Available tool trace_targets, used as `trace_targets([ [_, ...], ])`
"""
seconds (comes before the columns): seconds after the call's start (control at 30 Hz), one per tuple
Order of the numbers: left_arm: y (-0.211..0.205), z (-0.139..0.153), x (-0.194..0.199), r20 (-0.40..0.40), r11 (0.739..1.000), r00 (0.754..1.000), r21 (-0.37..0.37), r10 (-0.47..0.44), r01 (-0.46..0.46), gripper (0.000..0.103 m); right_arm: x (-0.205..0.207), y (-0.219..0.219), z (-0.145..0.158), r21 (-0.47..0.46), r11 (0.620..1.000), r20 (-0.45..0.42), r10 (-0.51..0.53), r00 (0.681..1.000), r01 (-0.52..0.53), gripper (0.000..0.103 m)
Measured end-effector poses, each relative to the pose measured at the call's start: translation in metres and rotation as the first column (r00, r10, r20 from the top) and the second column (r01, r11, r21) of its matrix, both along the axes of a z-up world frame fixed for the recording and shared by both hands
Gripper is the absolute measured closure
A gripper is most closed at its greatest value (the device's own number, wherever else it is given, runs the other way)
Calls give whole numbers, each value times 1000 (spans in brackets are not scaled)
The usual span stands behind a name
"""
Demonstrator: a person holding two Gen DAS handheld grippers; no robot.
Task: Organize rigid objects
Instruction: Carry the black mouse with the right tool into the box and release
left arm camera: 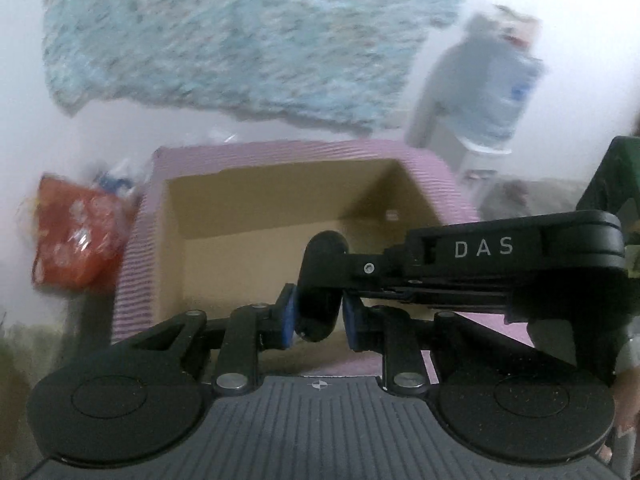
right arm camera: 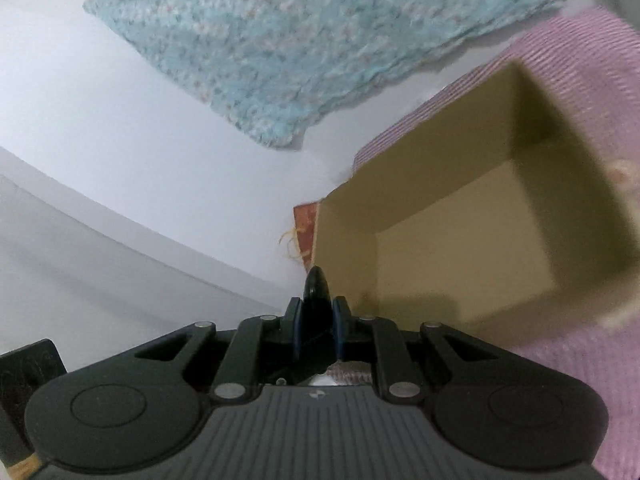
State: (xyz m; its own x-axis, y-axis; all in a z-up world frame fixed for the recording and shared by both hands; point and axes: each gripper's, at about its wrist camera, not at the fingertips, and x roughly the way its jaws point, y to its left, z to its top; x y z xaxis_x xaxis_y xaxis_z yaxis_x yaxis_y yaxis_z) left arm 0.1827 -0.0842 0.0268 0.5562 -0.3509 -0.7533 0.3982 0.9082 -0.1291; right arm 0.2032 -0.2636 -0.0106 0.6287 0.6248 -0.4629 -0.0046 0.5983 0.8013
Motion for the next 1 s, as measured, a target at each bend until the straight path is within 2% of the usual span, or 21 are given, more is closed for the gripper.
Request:
trace_targets([
  [0.1, 6, -14, 30, -51, 997, 997, 57, 59, -57, 79, 47, 16, -20, 21, 998, -76, 56, 996, -54, 86],
  [0.3, 20, -42, 58, -121, 978, 982, 168, 146, -125, 79, 100, 44, -59, 18, 990, -220, 143, 965, -142, 86],
  [0.5, 23, -46, 66, -131, 972, 976, 182, 171, -146, 77, 120, 55, -83, 17, 986, -296, 163, 941, -165, 85],
  [0.73, 28, -38, 62, -116, 973, 975, 159, 188, -169, 76, 120, 51, -83, 70, 987, -303, 157, 940, -142, 84],
  [1.0, 37, 0, 27, -54, 984, 984, 61, 169, -165, 70, 81, 19, -41, 102, 988, -215, 138, 967, -118, 84],
])
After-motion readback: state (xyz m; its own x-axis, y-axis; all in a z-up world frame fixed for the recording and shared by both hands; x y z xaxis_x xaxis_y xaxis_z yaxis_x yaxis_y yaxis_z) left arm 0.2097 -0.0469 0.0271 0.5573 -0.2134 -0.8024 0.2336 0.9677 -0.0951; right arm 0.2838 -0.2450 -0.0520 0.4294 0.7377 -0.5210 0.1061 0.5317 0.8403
